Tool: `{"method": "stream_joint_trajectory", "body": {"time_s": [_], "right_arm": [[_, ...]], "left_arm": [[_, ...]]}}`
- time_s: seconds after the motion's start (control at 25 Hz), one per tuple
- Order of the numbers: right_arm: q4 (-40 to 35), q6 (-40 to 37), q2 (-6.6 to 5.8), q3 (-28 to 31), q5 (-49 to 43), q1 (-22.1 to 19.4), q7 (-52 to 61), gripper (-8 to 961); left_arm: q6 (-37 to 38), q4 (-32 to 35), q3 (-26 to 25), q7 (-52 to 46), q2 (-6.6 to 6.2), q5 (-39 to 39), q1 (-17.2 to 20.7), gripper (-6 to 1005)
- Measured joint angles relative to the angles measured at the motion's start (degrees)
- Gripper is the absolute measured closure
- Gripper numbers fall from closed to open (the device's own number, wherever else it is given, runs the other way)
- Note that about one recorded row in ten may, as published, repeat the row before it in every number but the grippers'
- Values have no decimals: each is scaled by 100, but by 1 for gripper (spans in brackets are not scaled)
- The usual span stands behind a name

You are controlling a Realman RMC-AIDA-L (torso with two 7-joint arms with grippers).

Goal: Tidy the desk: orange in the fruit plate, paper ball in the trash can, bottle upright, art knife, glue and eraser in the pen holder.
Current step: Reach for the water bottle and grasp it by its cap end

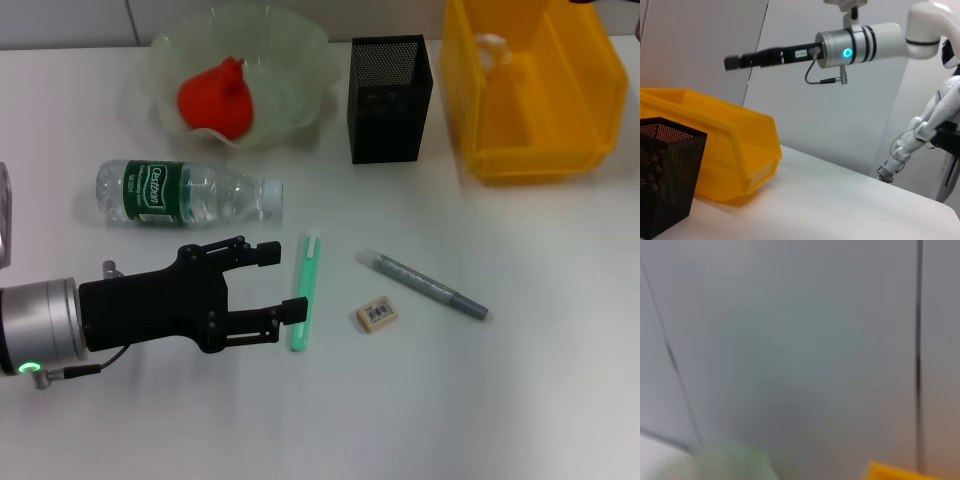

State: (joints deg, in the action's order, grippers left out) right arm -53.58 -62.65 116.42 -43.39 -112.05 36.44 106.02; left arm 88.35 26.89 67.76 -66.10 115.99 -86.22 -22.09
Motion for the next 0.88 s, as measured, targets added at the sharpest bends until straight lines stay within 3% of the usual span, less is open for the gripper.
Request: {"method": "stream_joint_trajectory", "body": {"time_s": [0.08,0.12,0.2,0.24,0.36,0.48,0.76,0.88], "right_arm": [[326,-656,-134,4,1038,-193,-572,169],[1186,-1866,-378,4,2082,-365,-1378,169],[1186,-1866,-378,4,2082,-365,-1378,170],[1785,-2604,-508,-13,2367,-424,-1885,170],[2115,-2971,-540,-42,2218,-504,-2287,170],[2254,-3168,-451,-57,1590,-667,-2738,169],[2305,-2711,25,-55,647,-1106,-3939,169],[2342,-2466,135,-67,507,-1223,-4289,169]], "left_arm": [[4,0,0,0,-9,0,-8,195],[6,5,0,0,-11,0,-10,195],[9,16,0,0,-9,0,-13,195],[12,31,0,0,-4,0,-20,195],[15,40,0,0,0,-1,-44,195],[16,43,18,0,-21,0,-124,196],[24,46,46,-33,-116,0,-327,196],[20,53,51,-65,-165,0,-433,196]]}}
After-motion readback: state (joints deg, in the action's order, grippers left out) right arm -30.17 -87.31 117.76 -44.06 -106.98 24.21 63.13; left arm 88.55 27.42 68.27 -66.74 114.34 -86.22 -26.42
